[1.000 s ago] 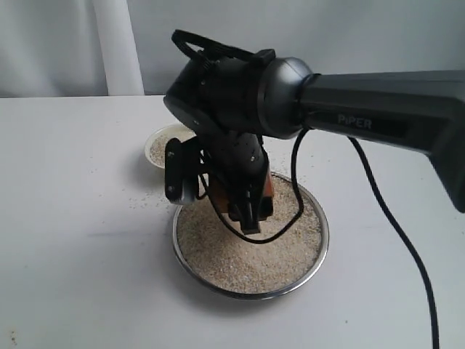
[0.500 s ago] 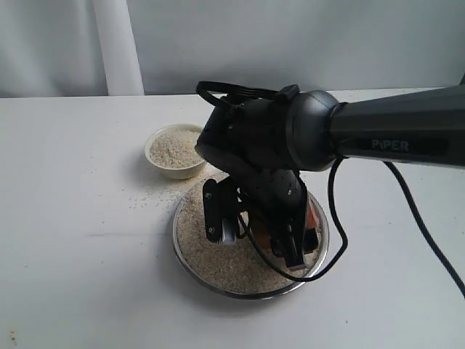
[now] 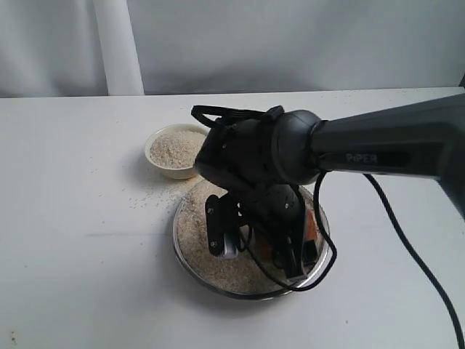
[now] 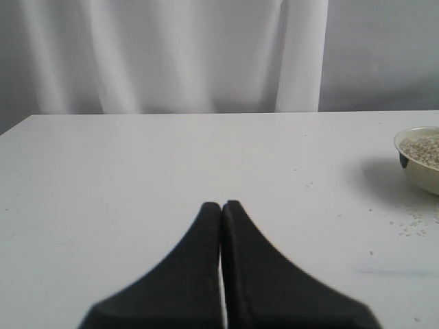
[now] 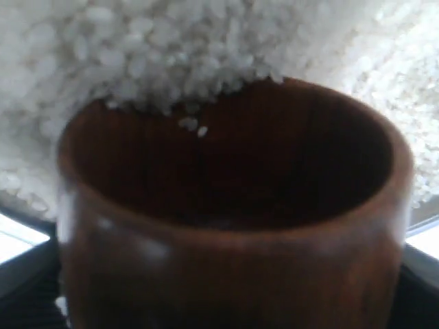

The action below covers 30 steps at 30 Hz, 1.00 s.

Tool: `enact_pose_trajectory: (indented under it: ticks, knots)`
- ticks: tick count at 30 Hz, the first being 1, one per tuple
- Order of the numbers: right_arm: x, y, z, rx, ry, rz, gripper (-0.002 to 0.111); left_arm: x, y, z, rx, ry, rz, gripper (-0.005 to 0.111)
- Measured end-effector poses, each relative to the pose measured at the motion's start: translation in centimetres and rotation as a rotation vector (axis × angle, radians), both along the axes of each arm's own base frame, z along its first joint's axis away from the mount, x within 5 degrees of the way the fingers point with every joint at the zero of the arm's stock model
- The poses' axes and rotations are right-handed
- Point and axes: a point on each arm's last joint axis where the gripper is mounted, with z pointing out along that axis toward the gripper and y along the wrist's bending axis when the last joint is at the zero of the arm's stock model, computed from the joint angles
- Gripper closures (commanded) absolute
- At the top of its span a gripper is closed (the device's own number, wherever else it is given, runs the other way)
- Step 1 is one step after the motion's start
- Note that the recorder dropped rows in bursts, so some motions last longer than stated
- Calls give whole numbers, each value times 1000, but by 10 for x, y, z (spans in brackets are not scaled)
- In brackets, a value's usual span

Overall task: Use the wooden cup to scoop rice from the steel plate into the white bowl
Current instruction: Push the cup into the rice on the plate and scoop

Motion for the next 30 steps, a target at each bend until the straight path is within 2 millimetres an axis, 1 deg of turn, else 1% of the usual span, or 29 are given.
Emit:
enact_pose_trajectory:
  ticks: [1, 4, 16, 19, 24, 25, 27, 30]
  knots:
    - [1, 0, -3, -6, -1, 1, 108, 0, 0, 0, 0, 0, 0, 107]
    - [2, 2, -5, 13, -8, 5, 108, 0, 0, 0, 0, 0, 0, 107]
    - [7, 18, -10, 229, -52, -9, 108, 0, 0, 0, 0, 0, 0, 107]
    - [9, 18, -10, 260, -59, -27, 108, 0, 0, 0, 0, 0, 0, 107]
    - [24, 5, -13, 366, -40, -159, 108, 0, 0, 0, 0, 0, 0, 107]
    - [27, 0, -17, 398, -45, -179, 108, 0, 0, 0, 0, 0, 0, 107]
    - [29, -8, -17, 448, -67, -191, 108, 0, 0, 0, 0, 0, 0, 107]
    - [25, -25, -24, 534, -109, -196, 108, 0, 0, 0, 0, 0, 0, 107]
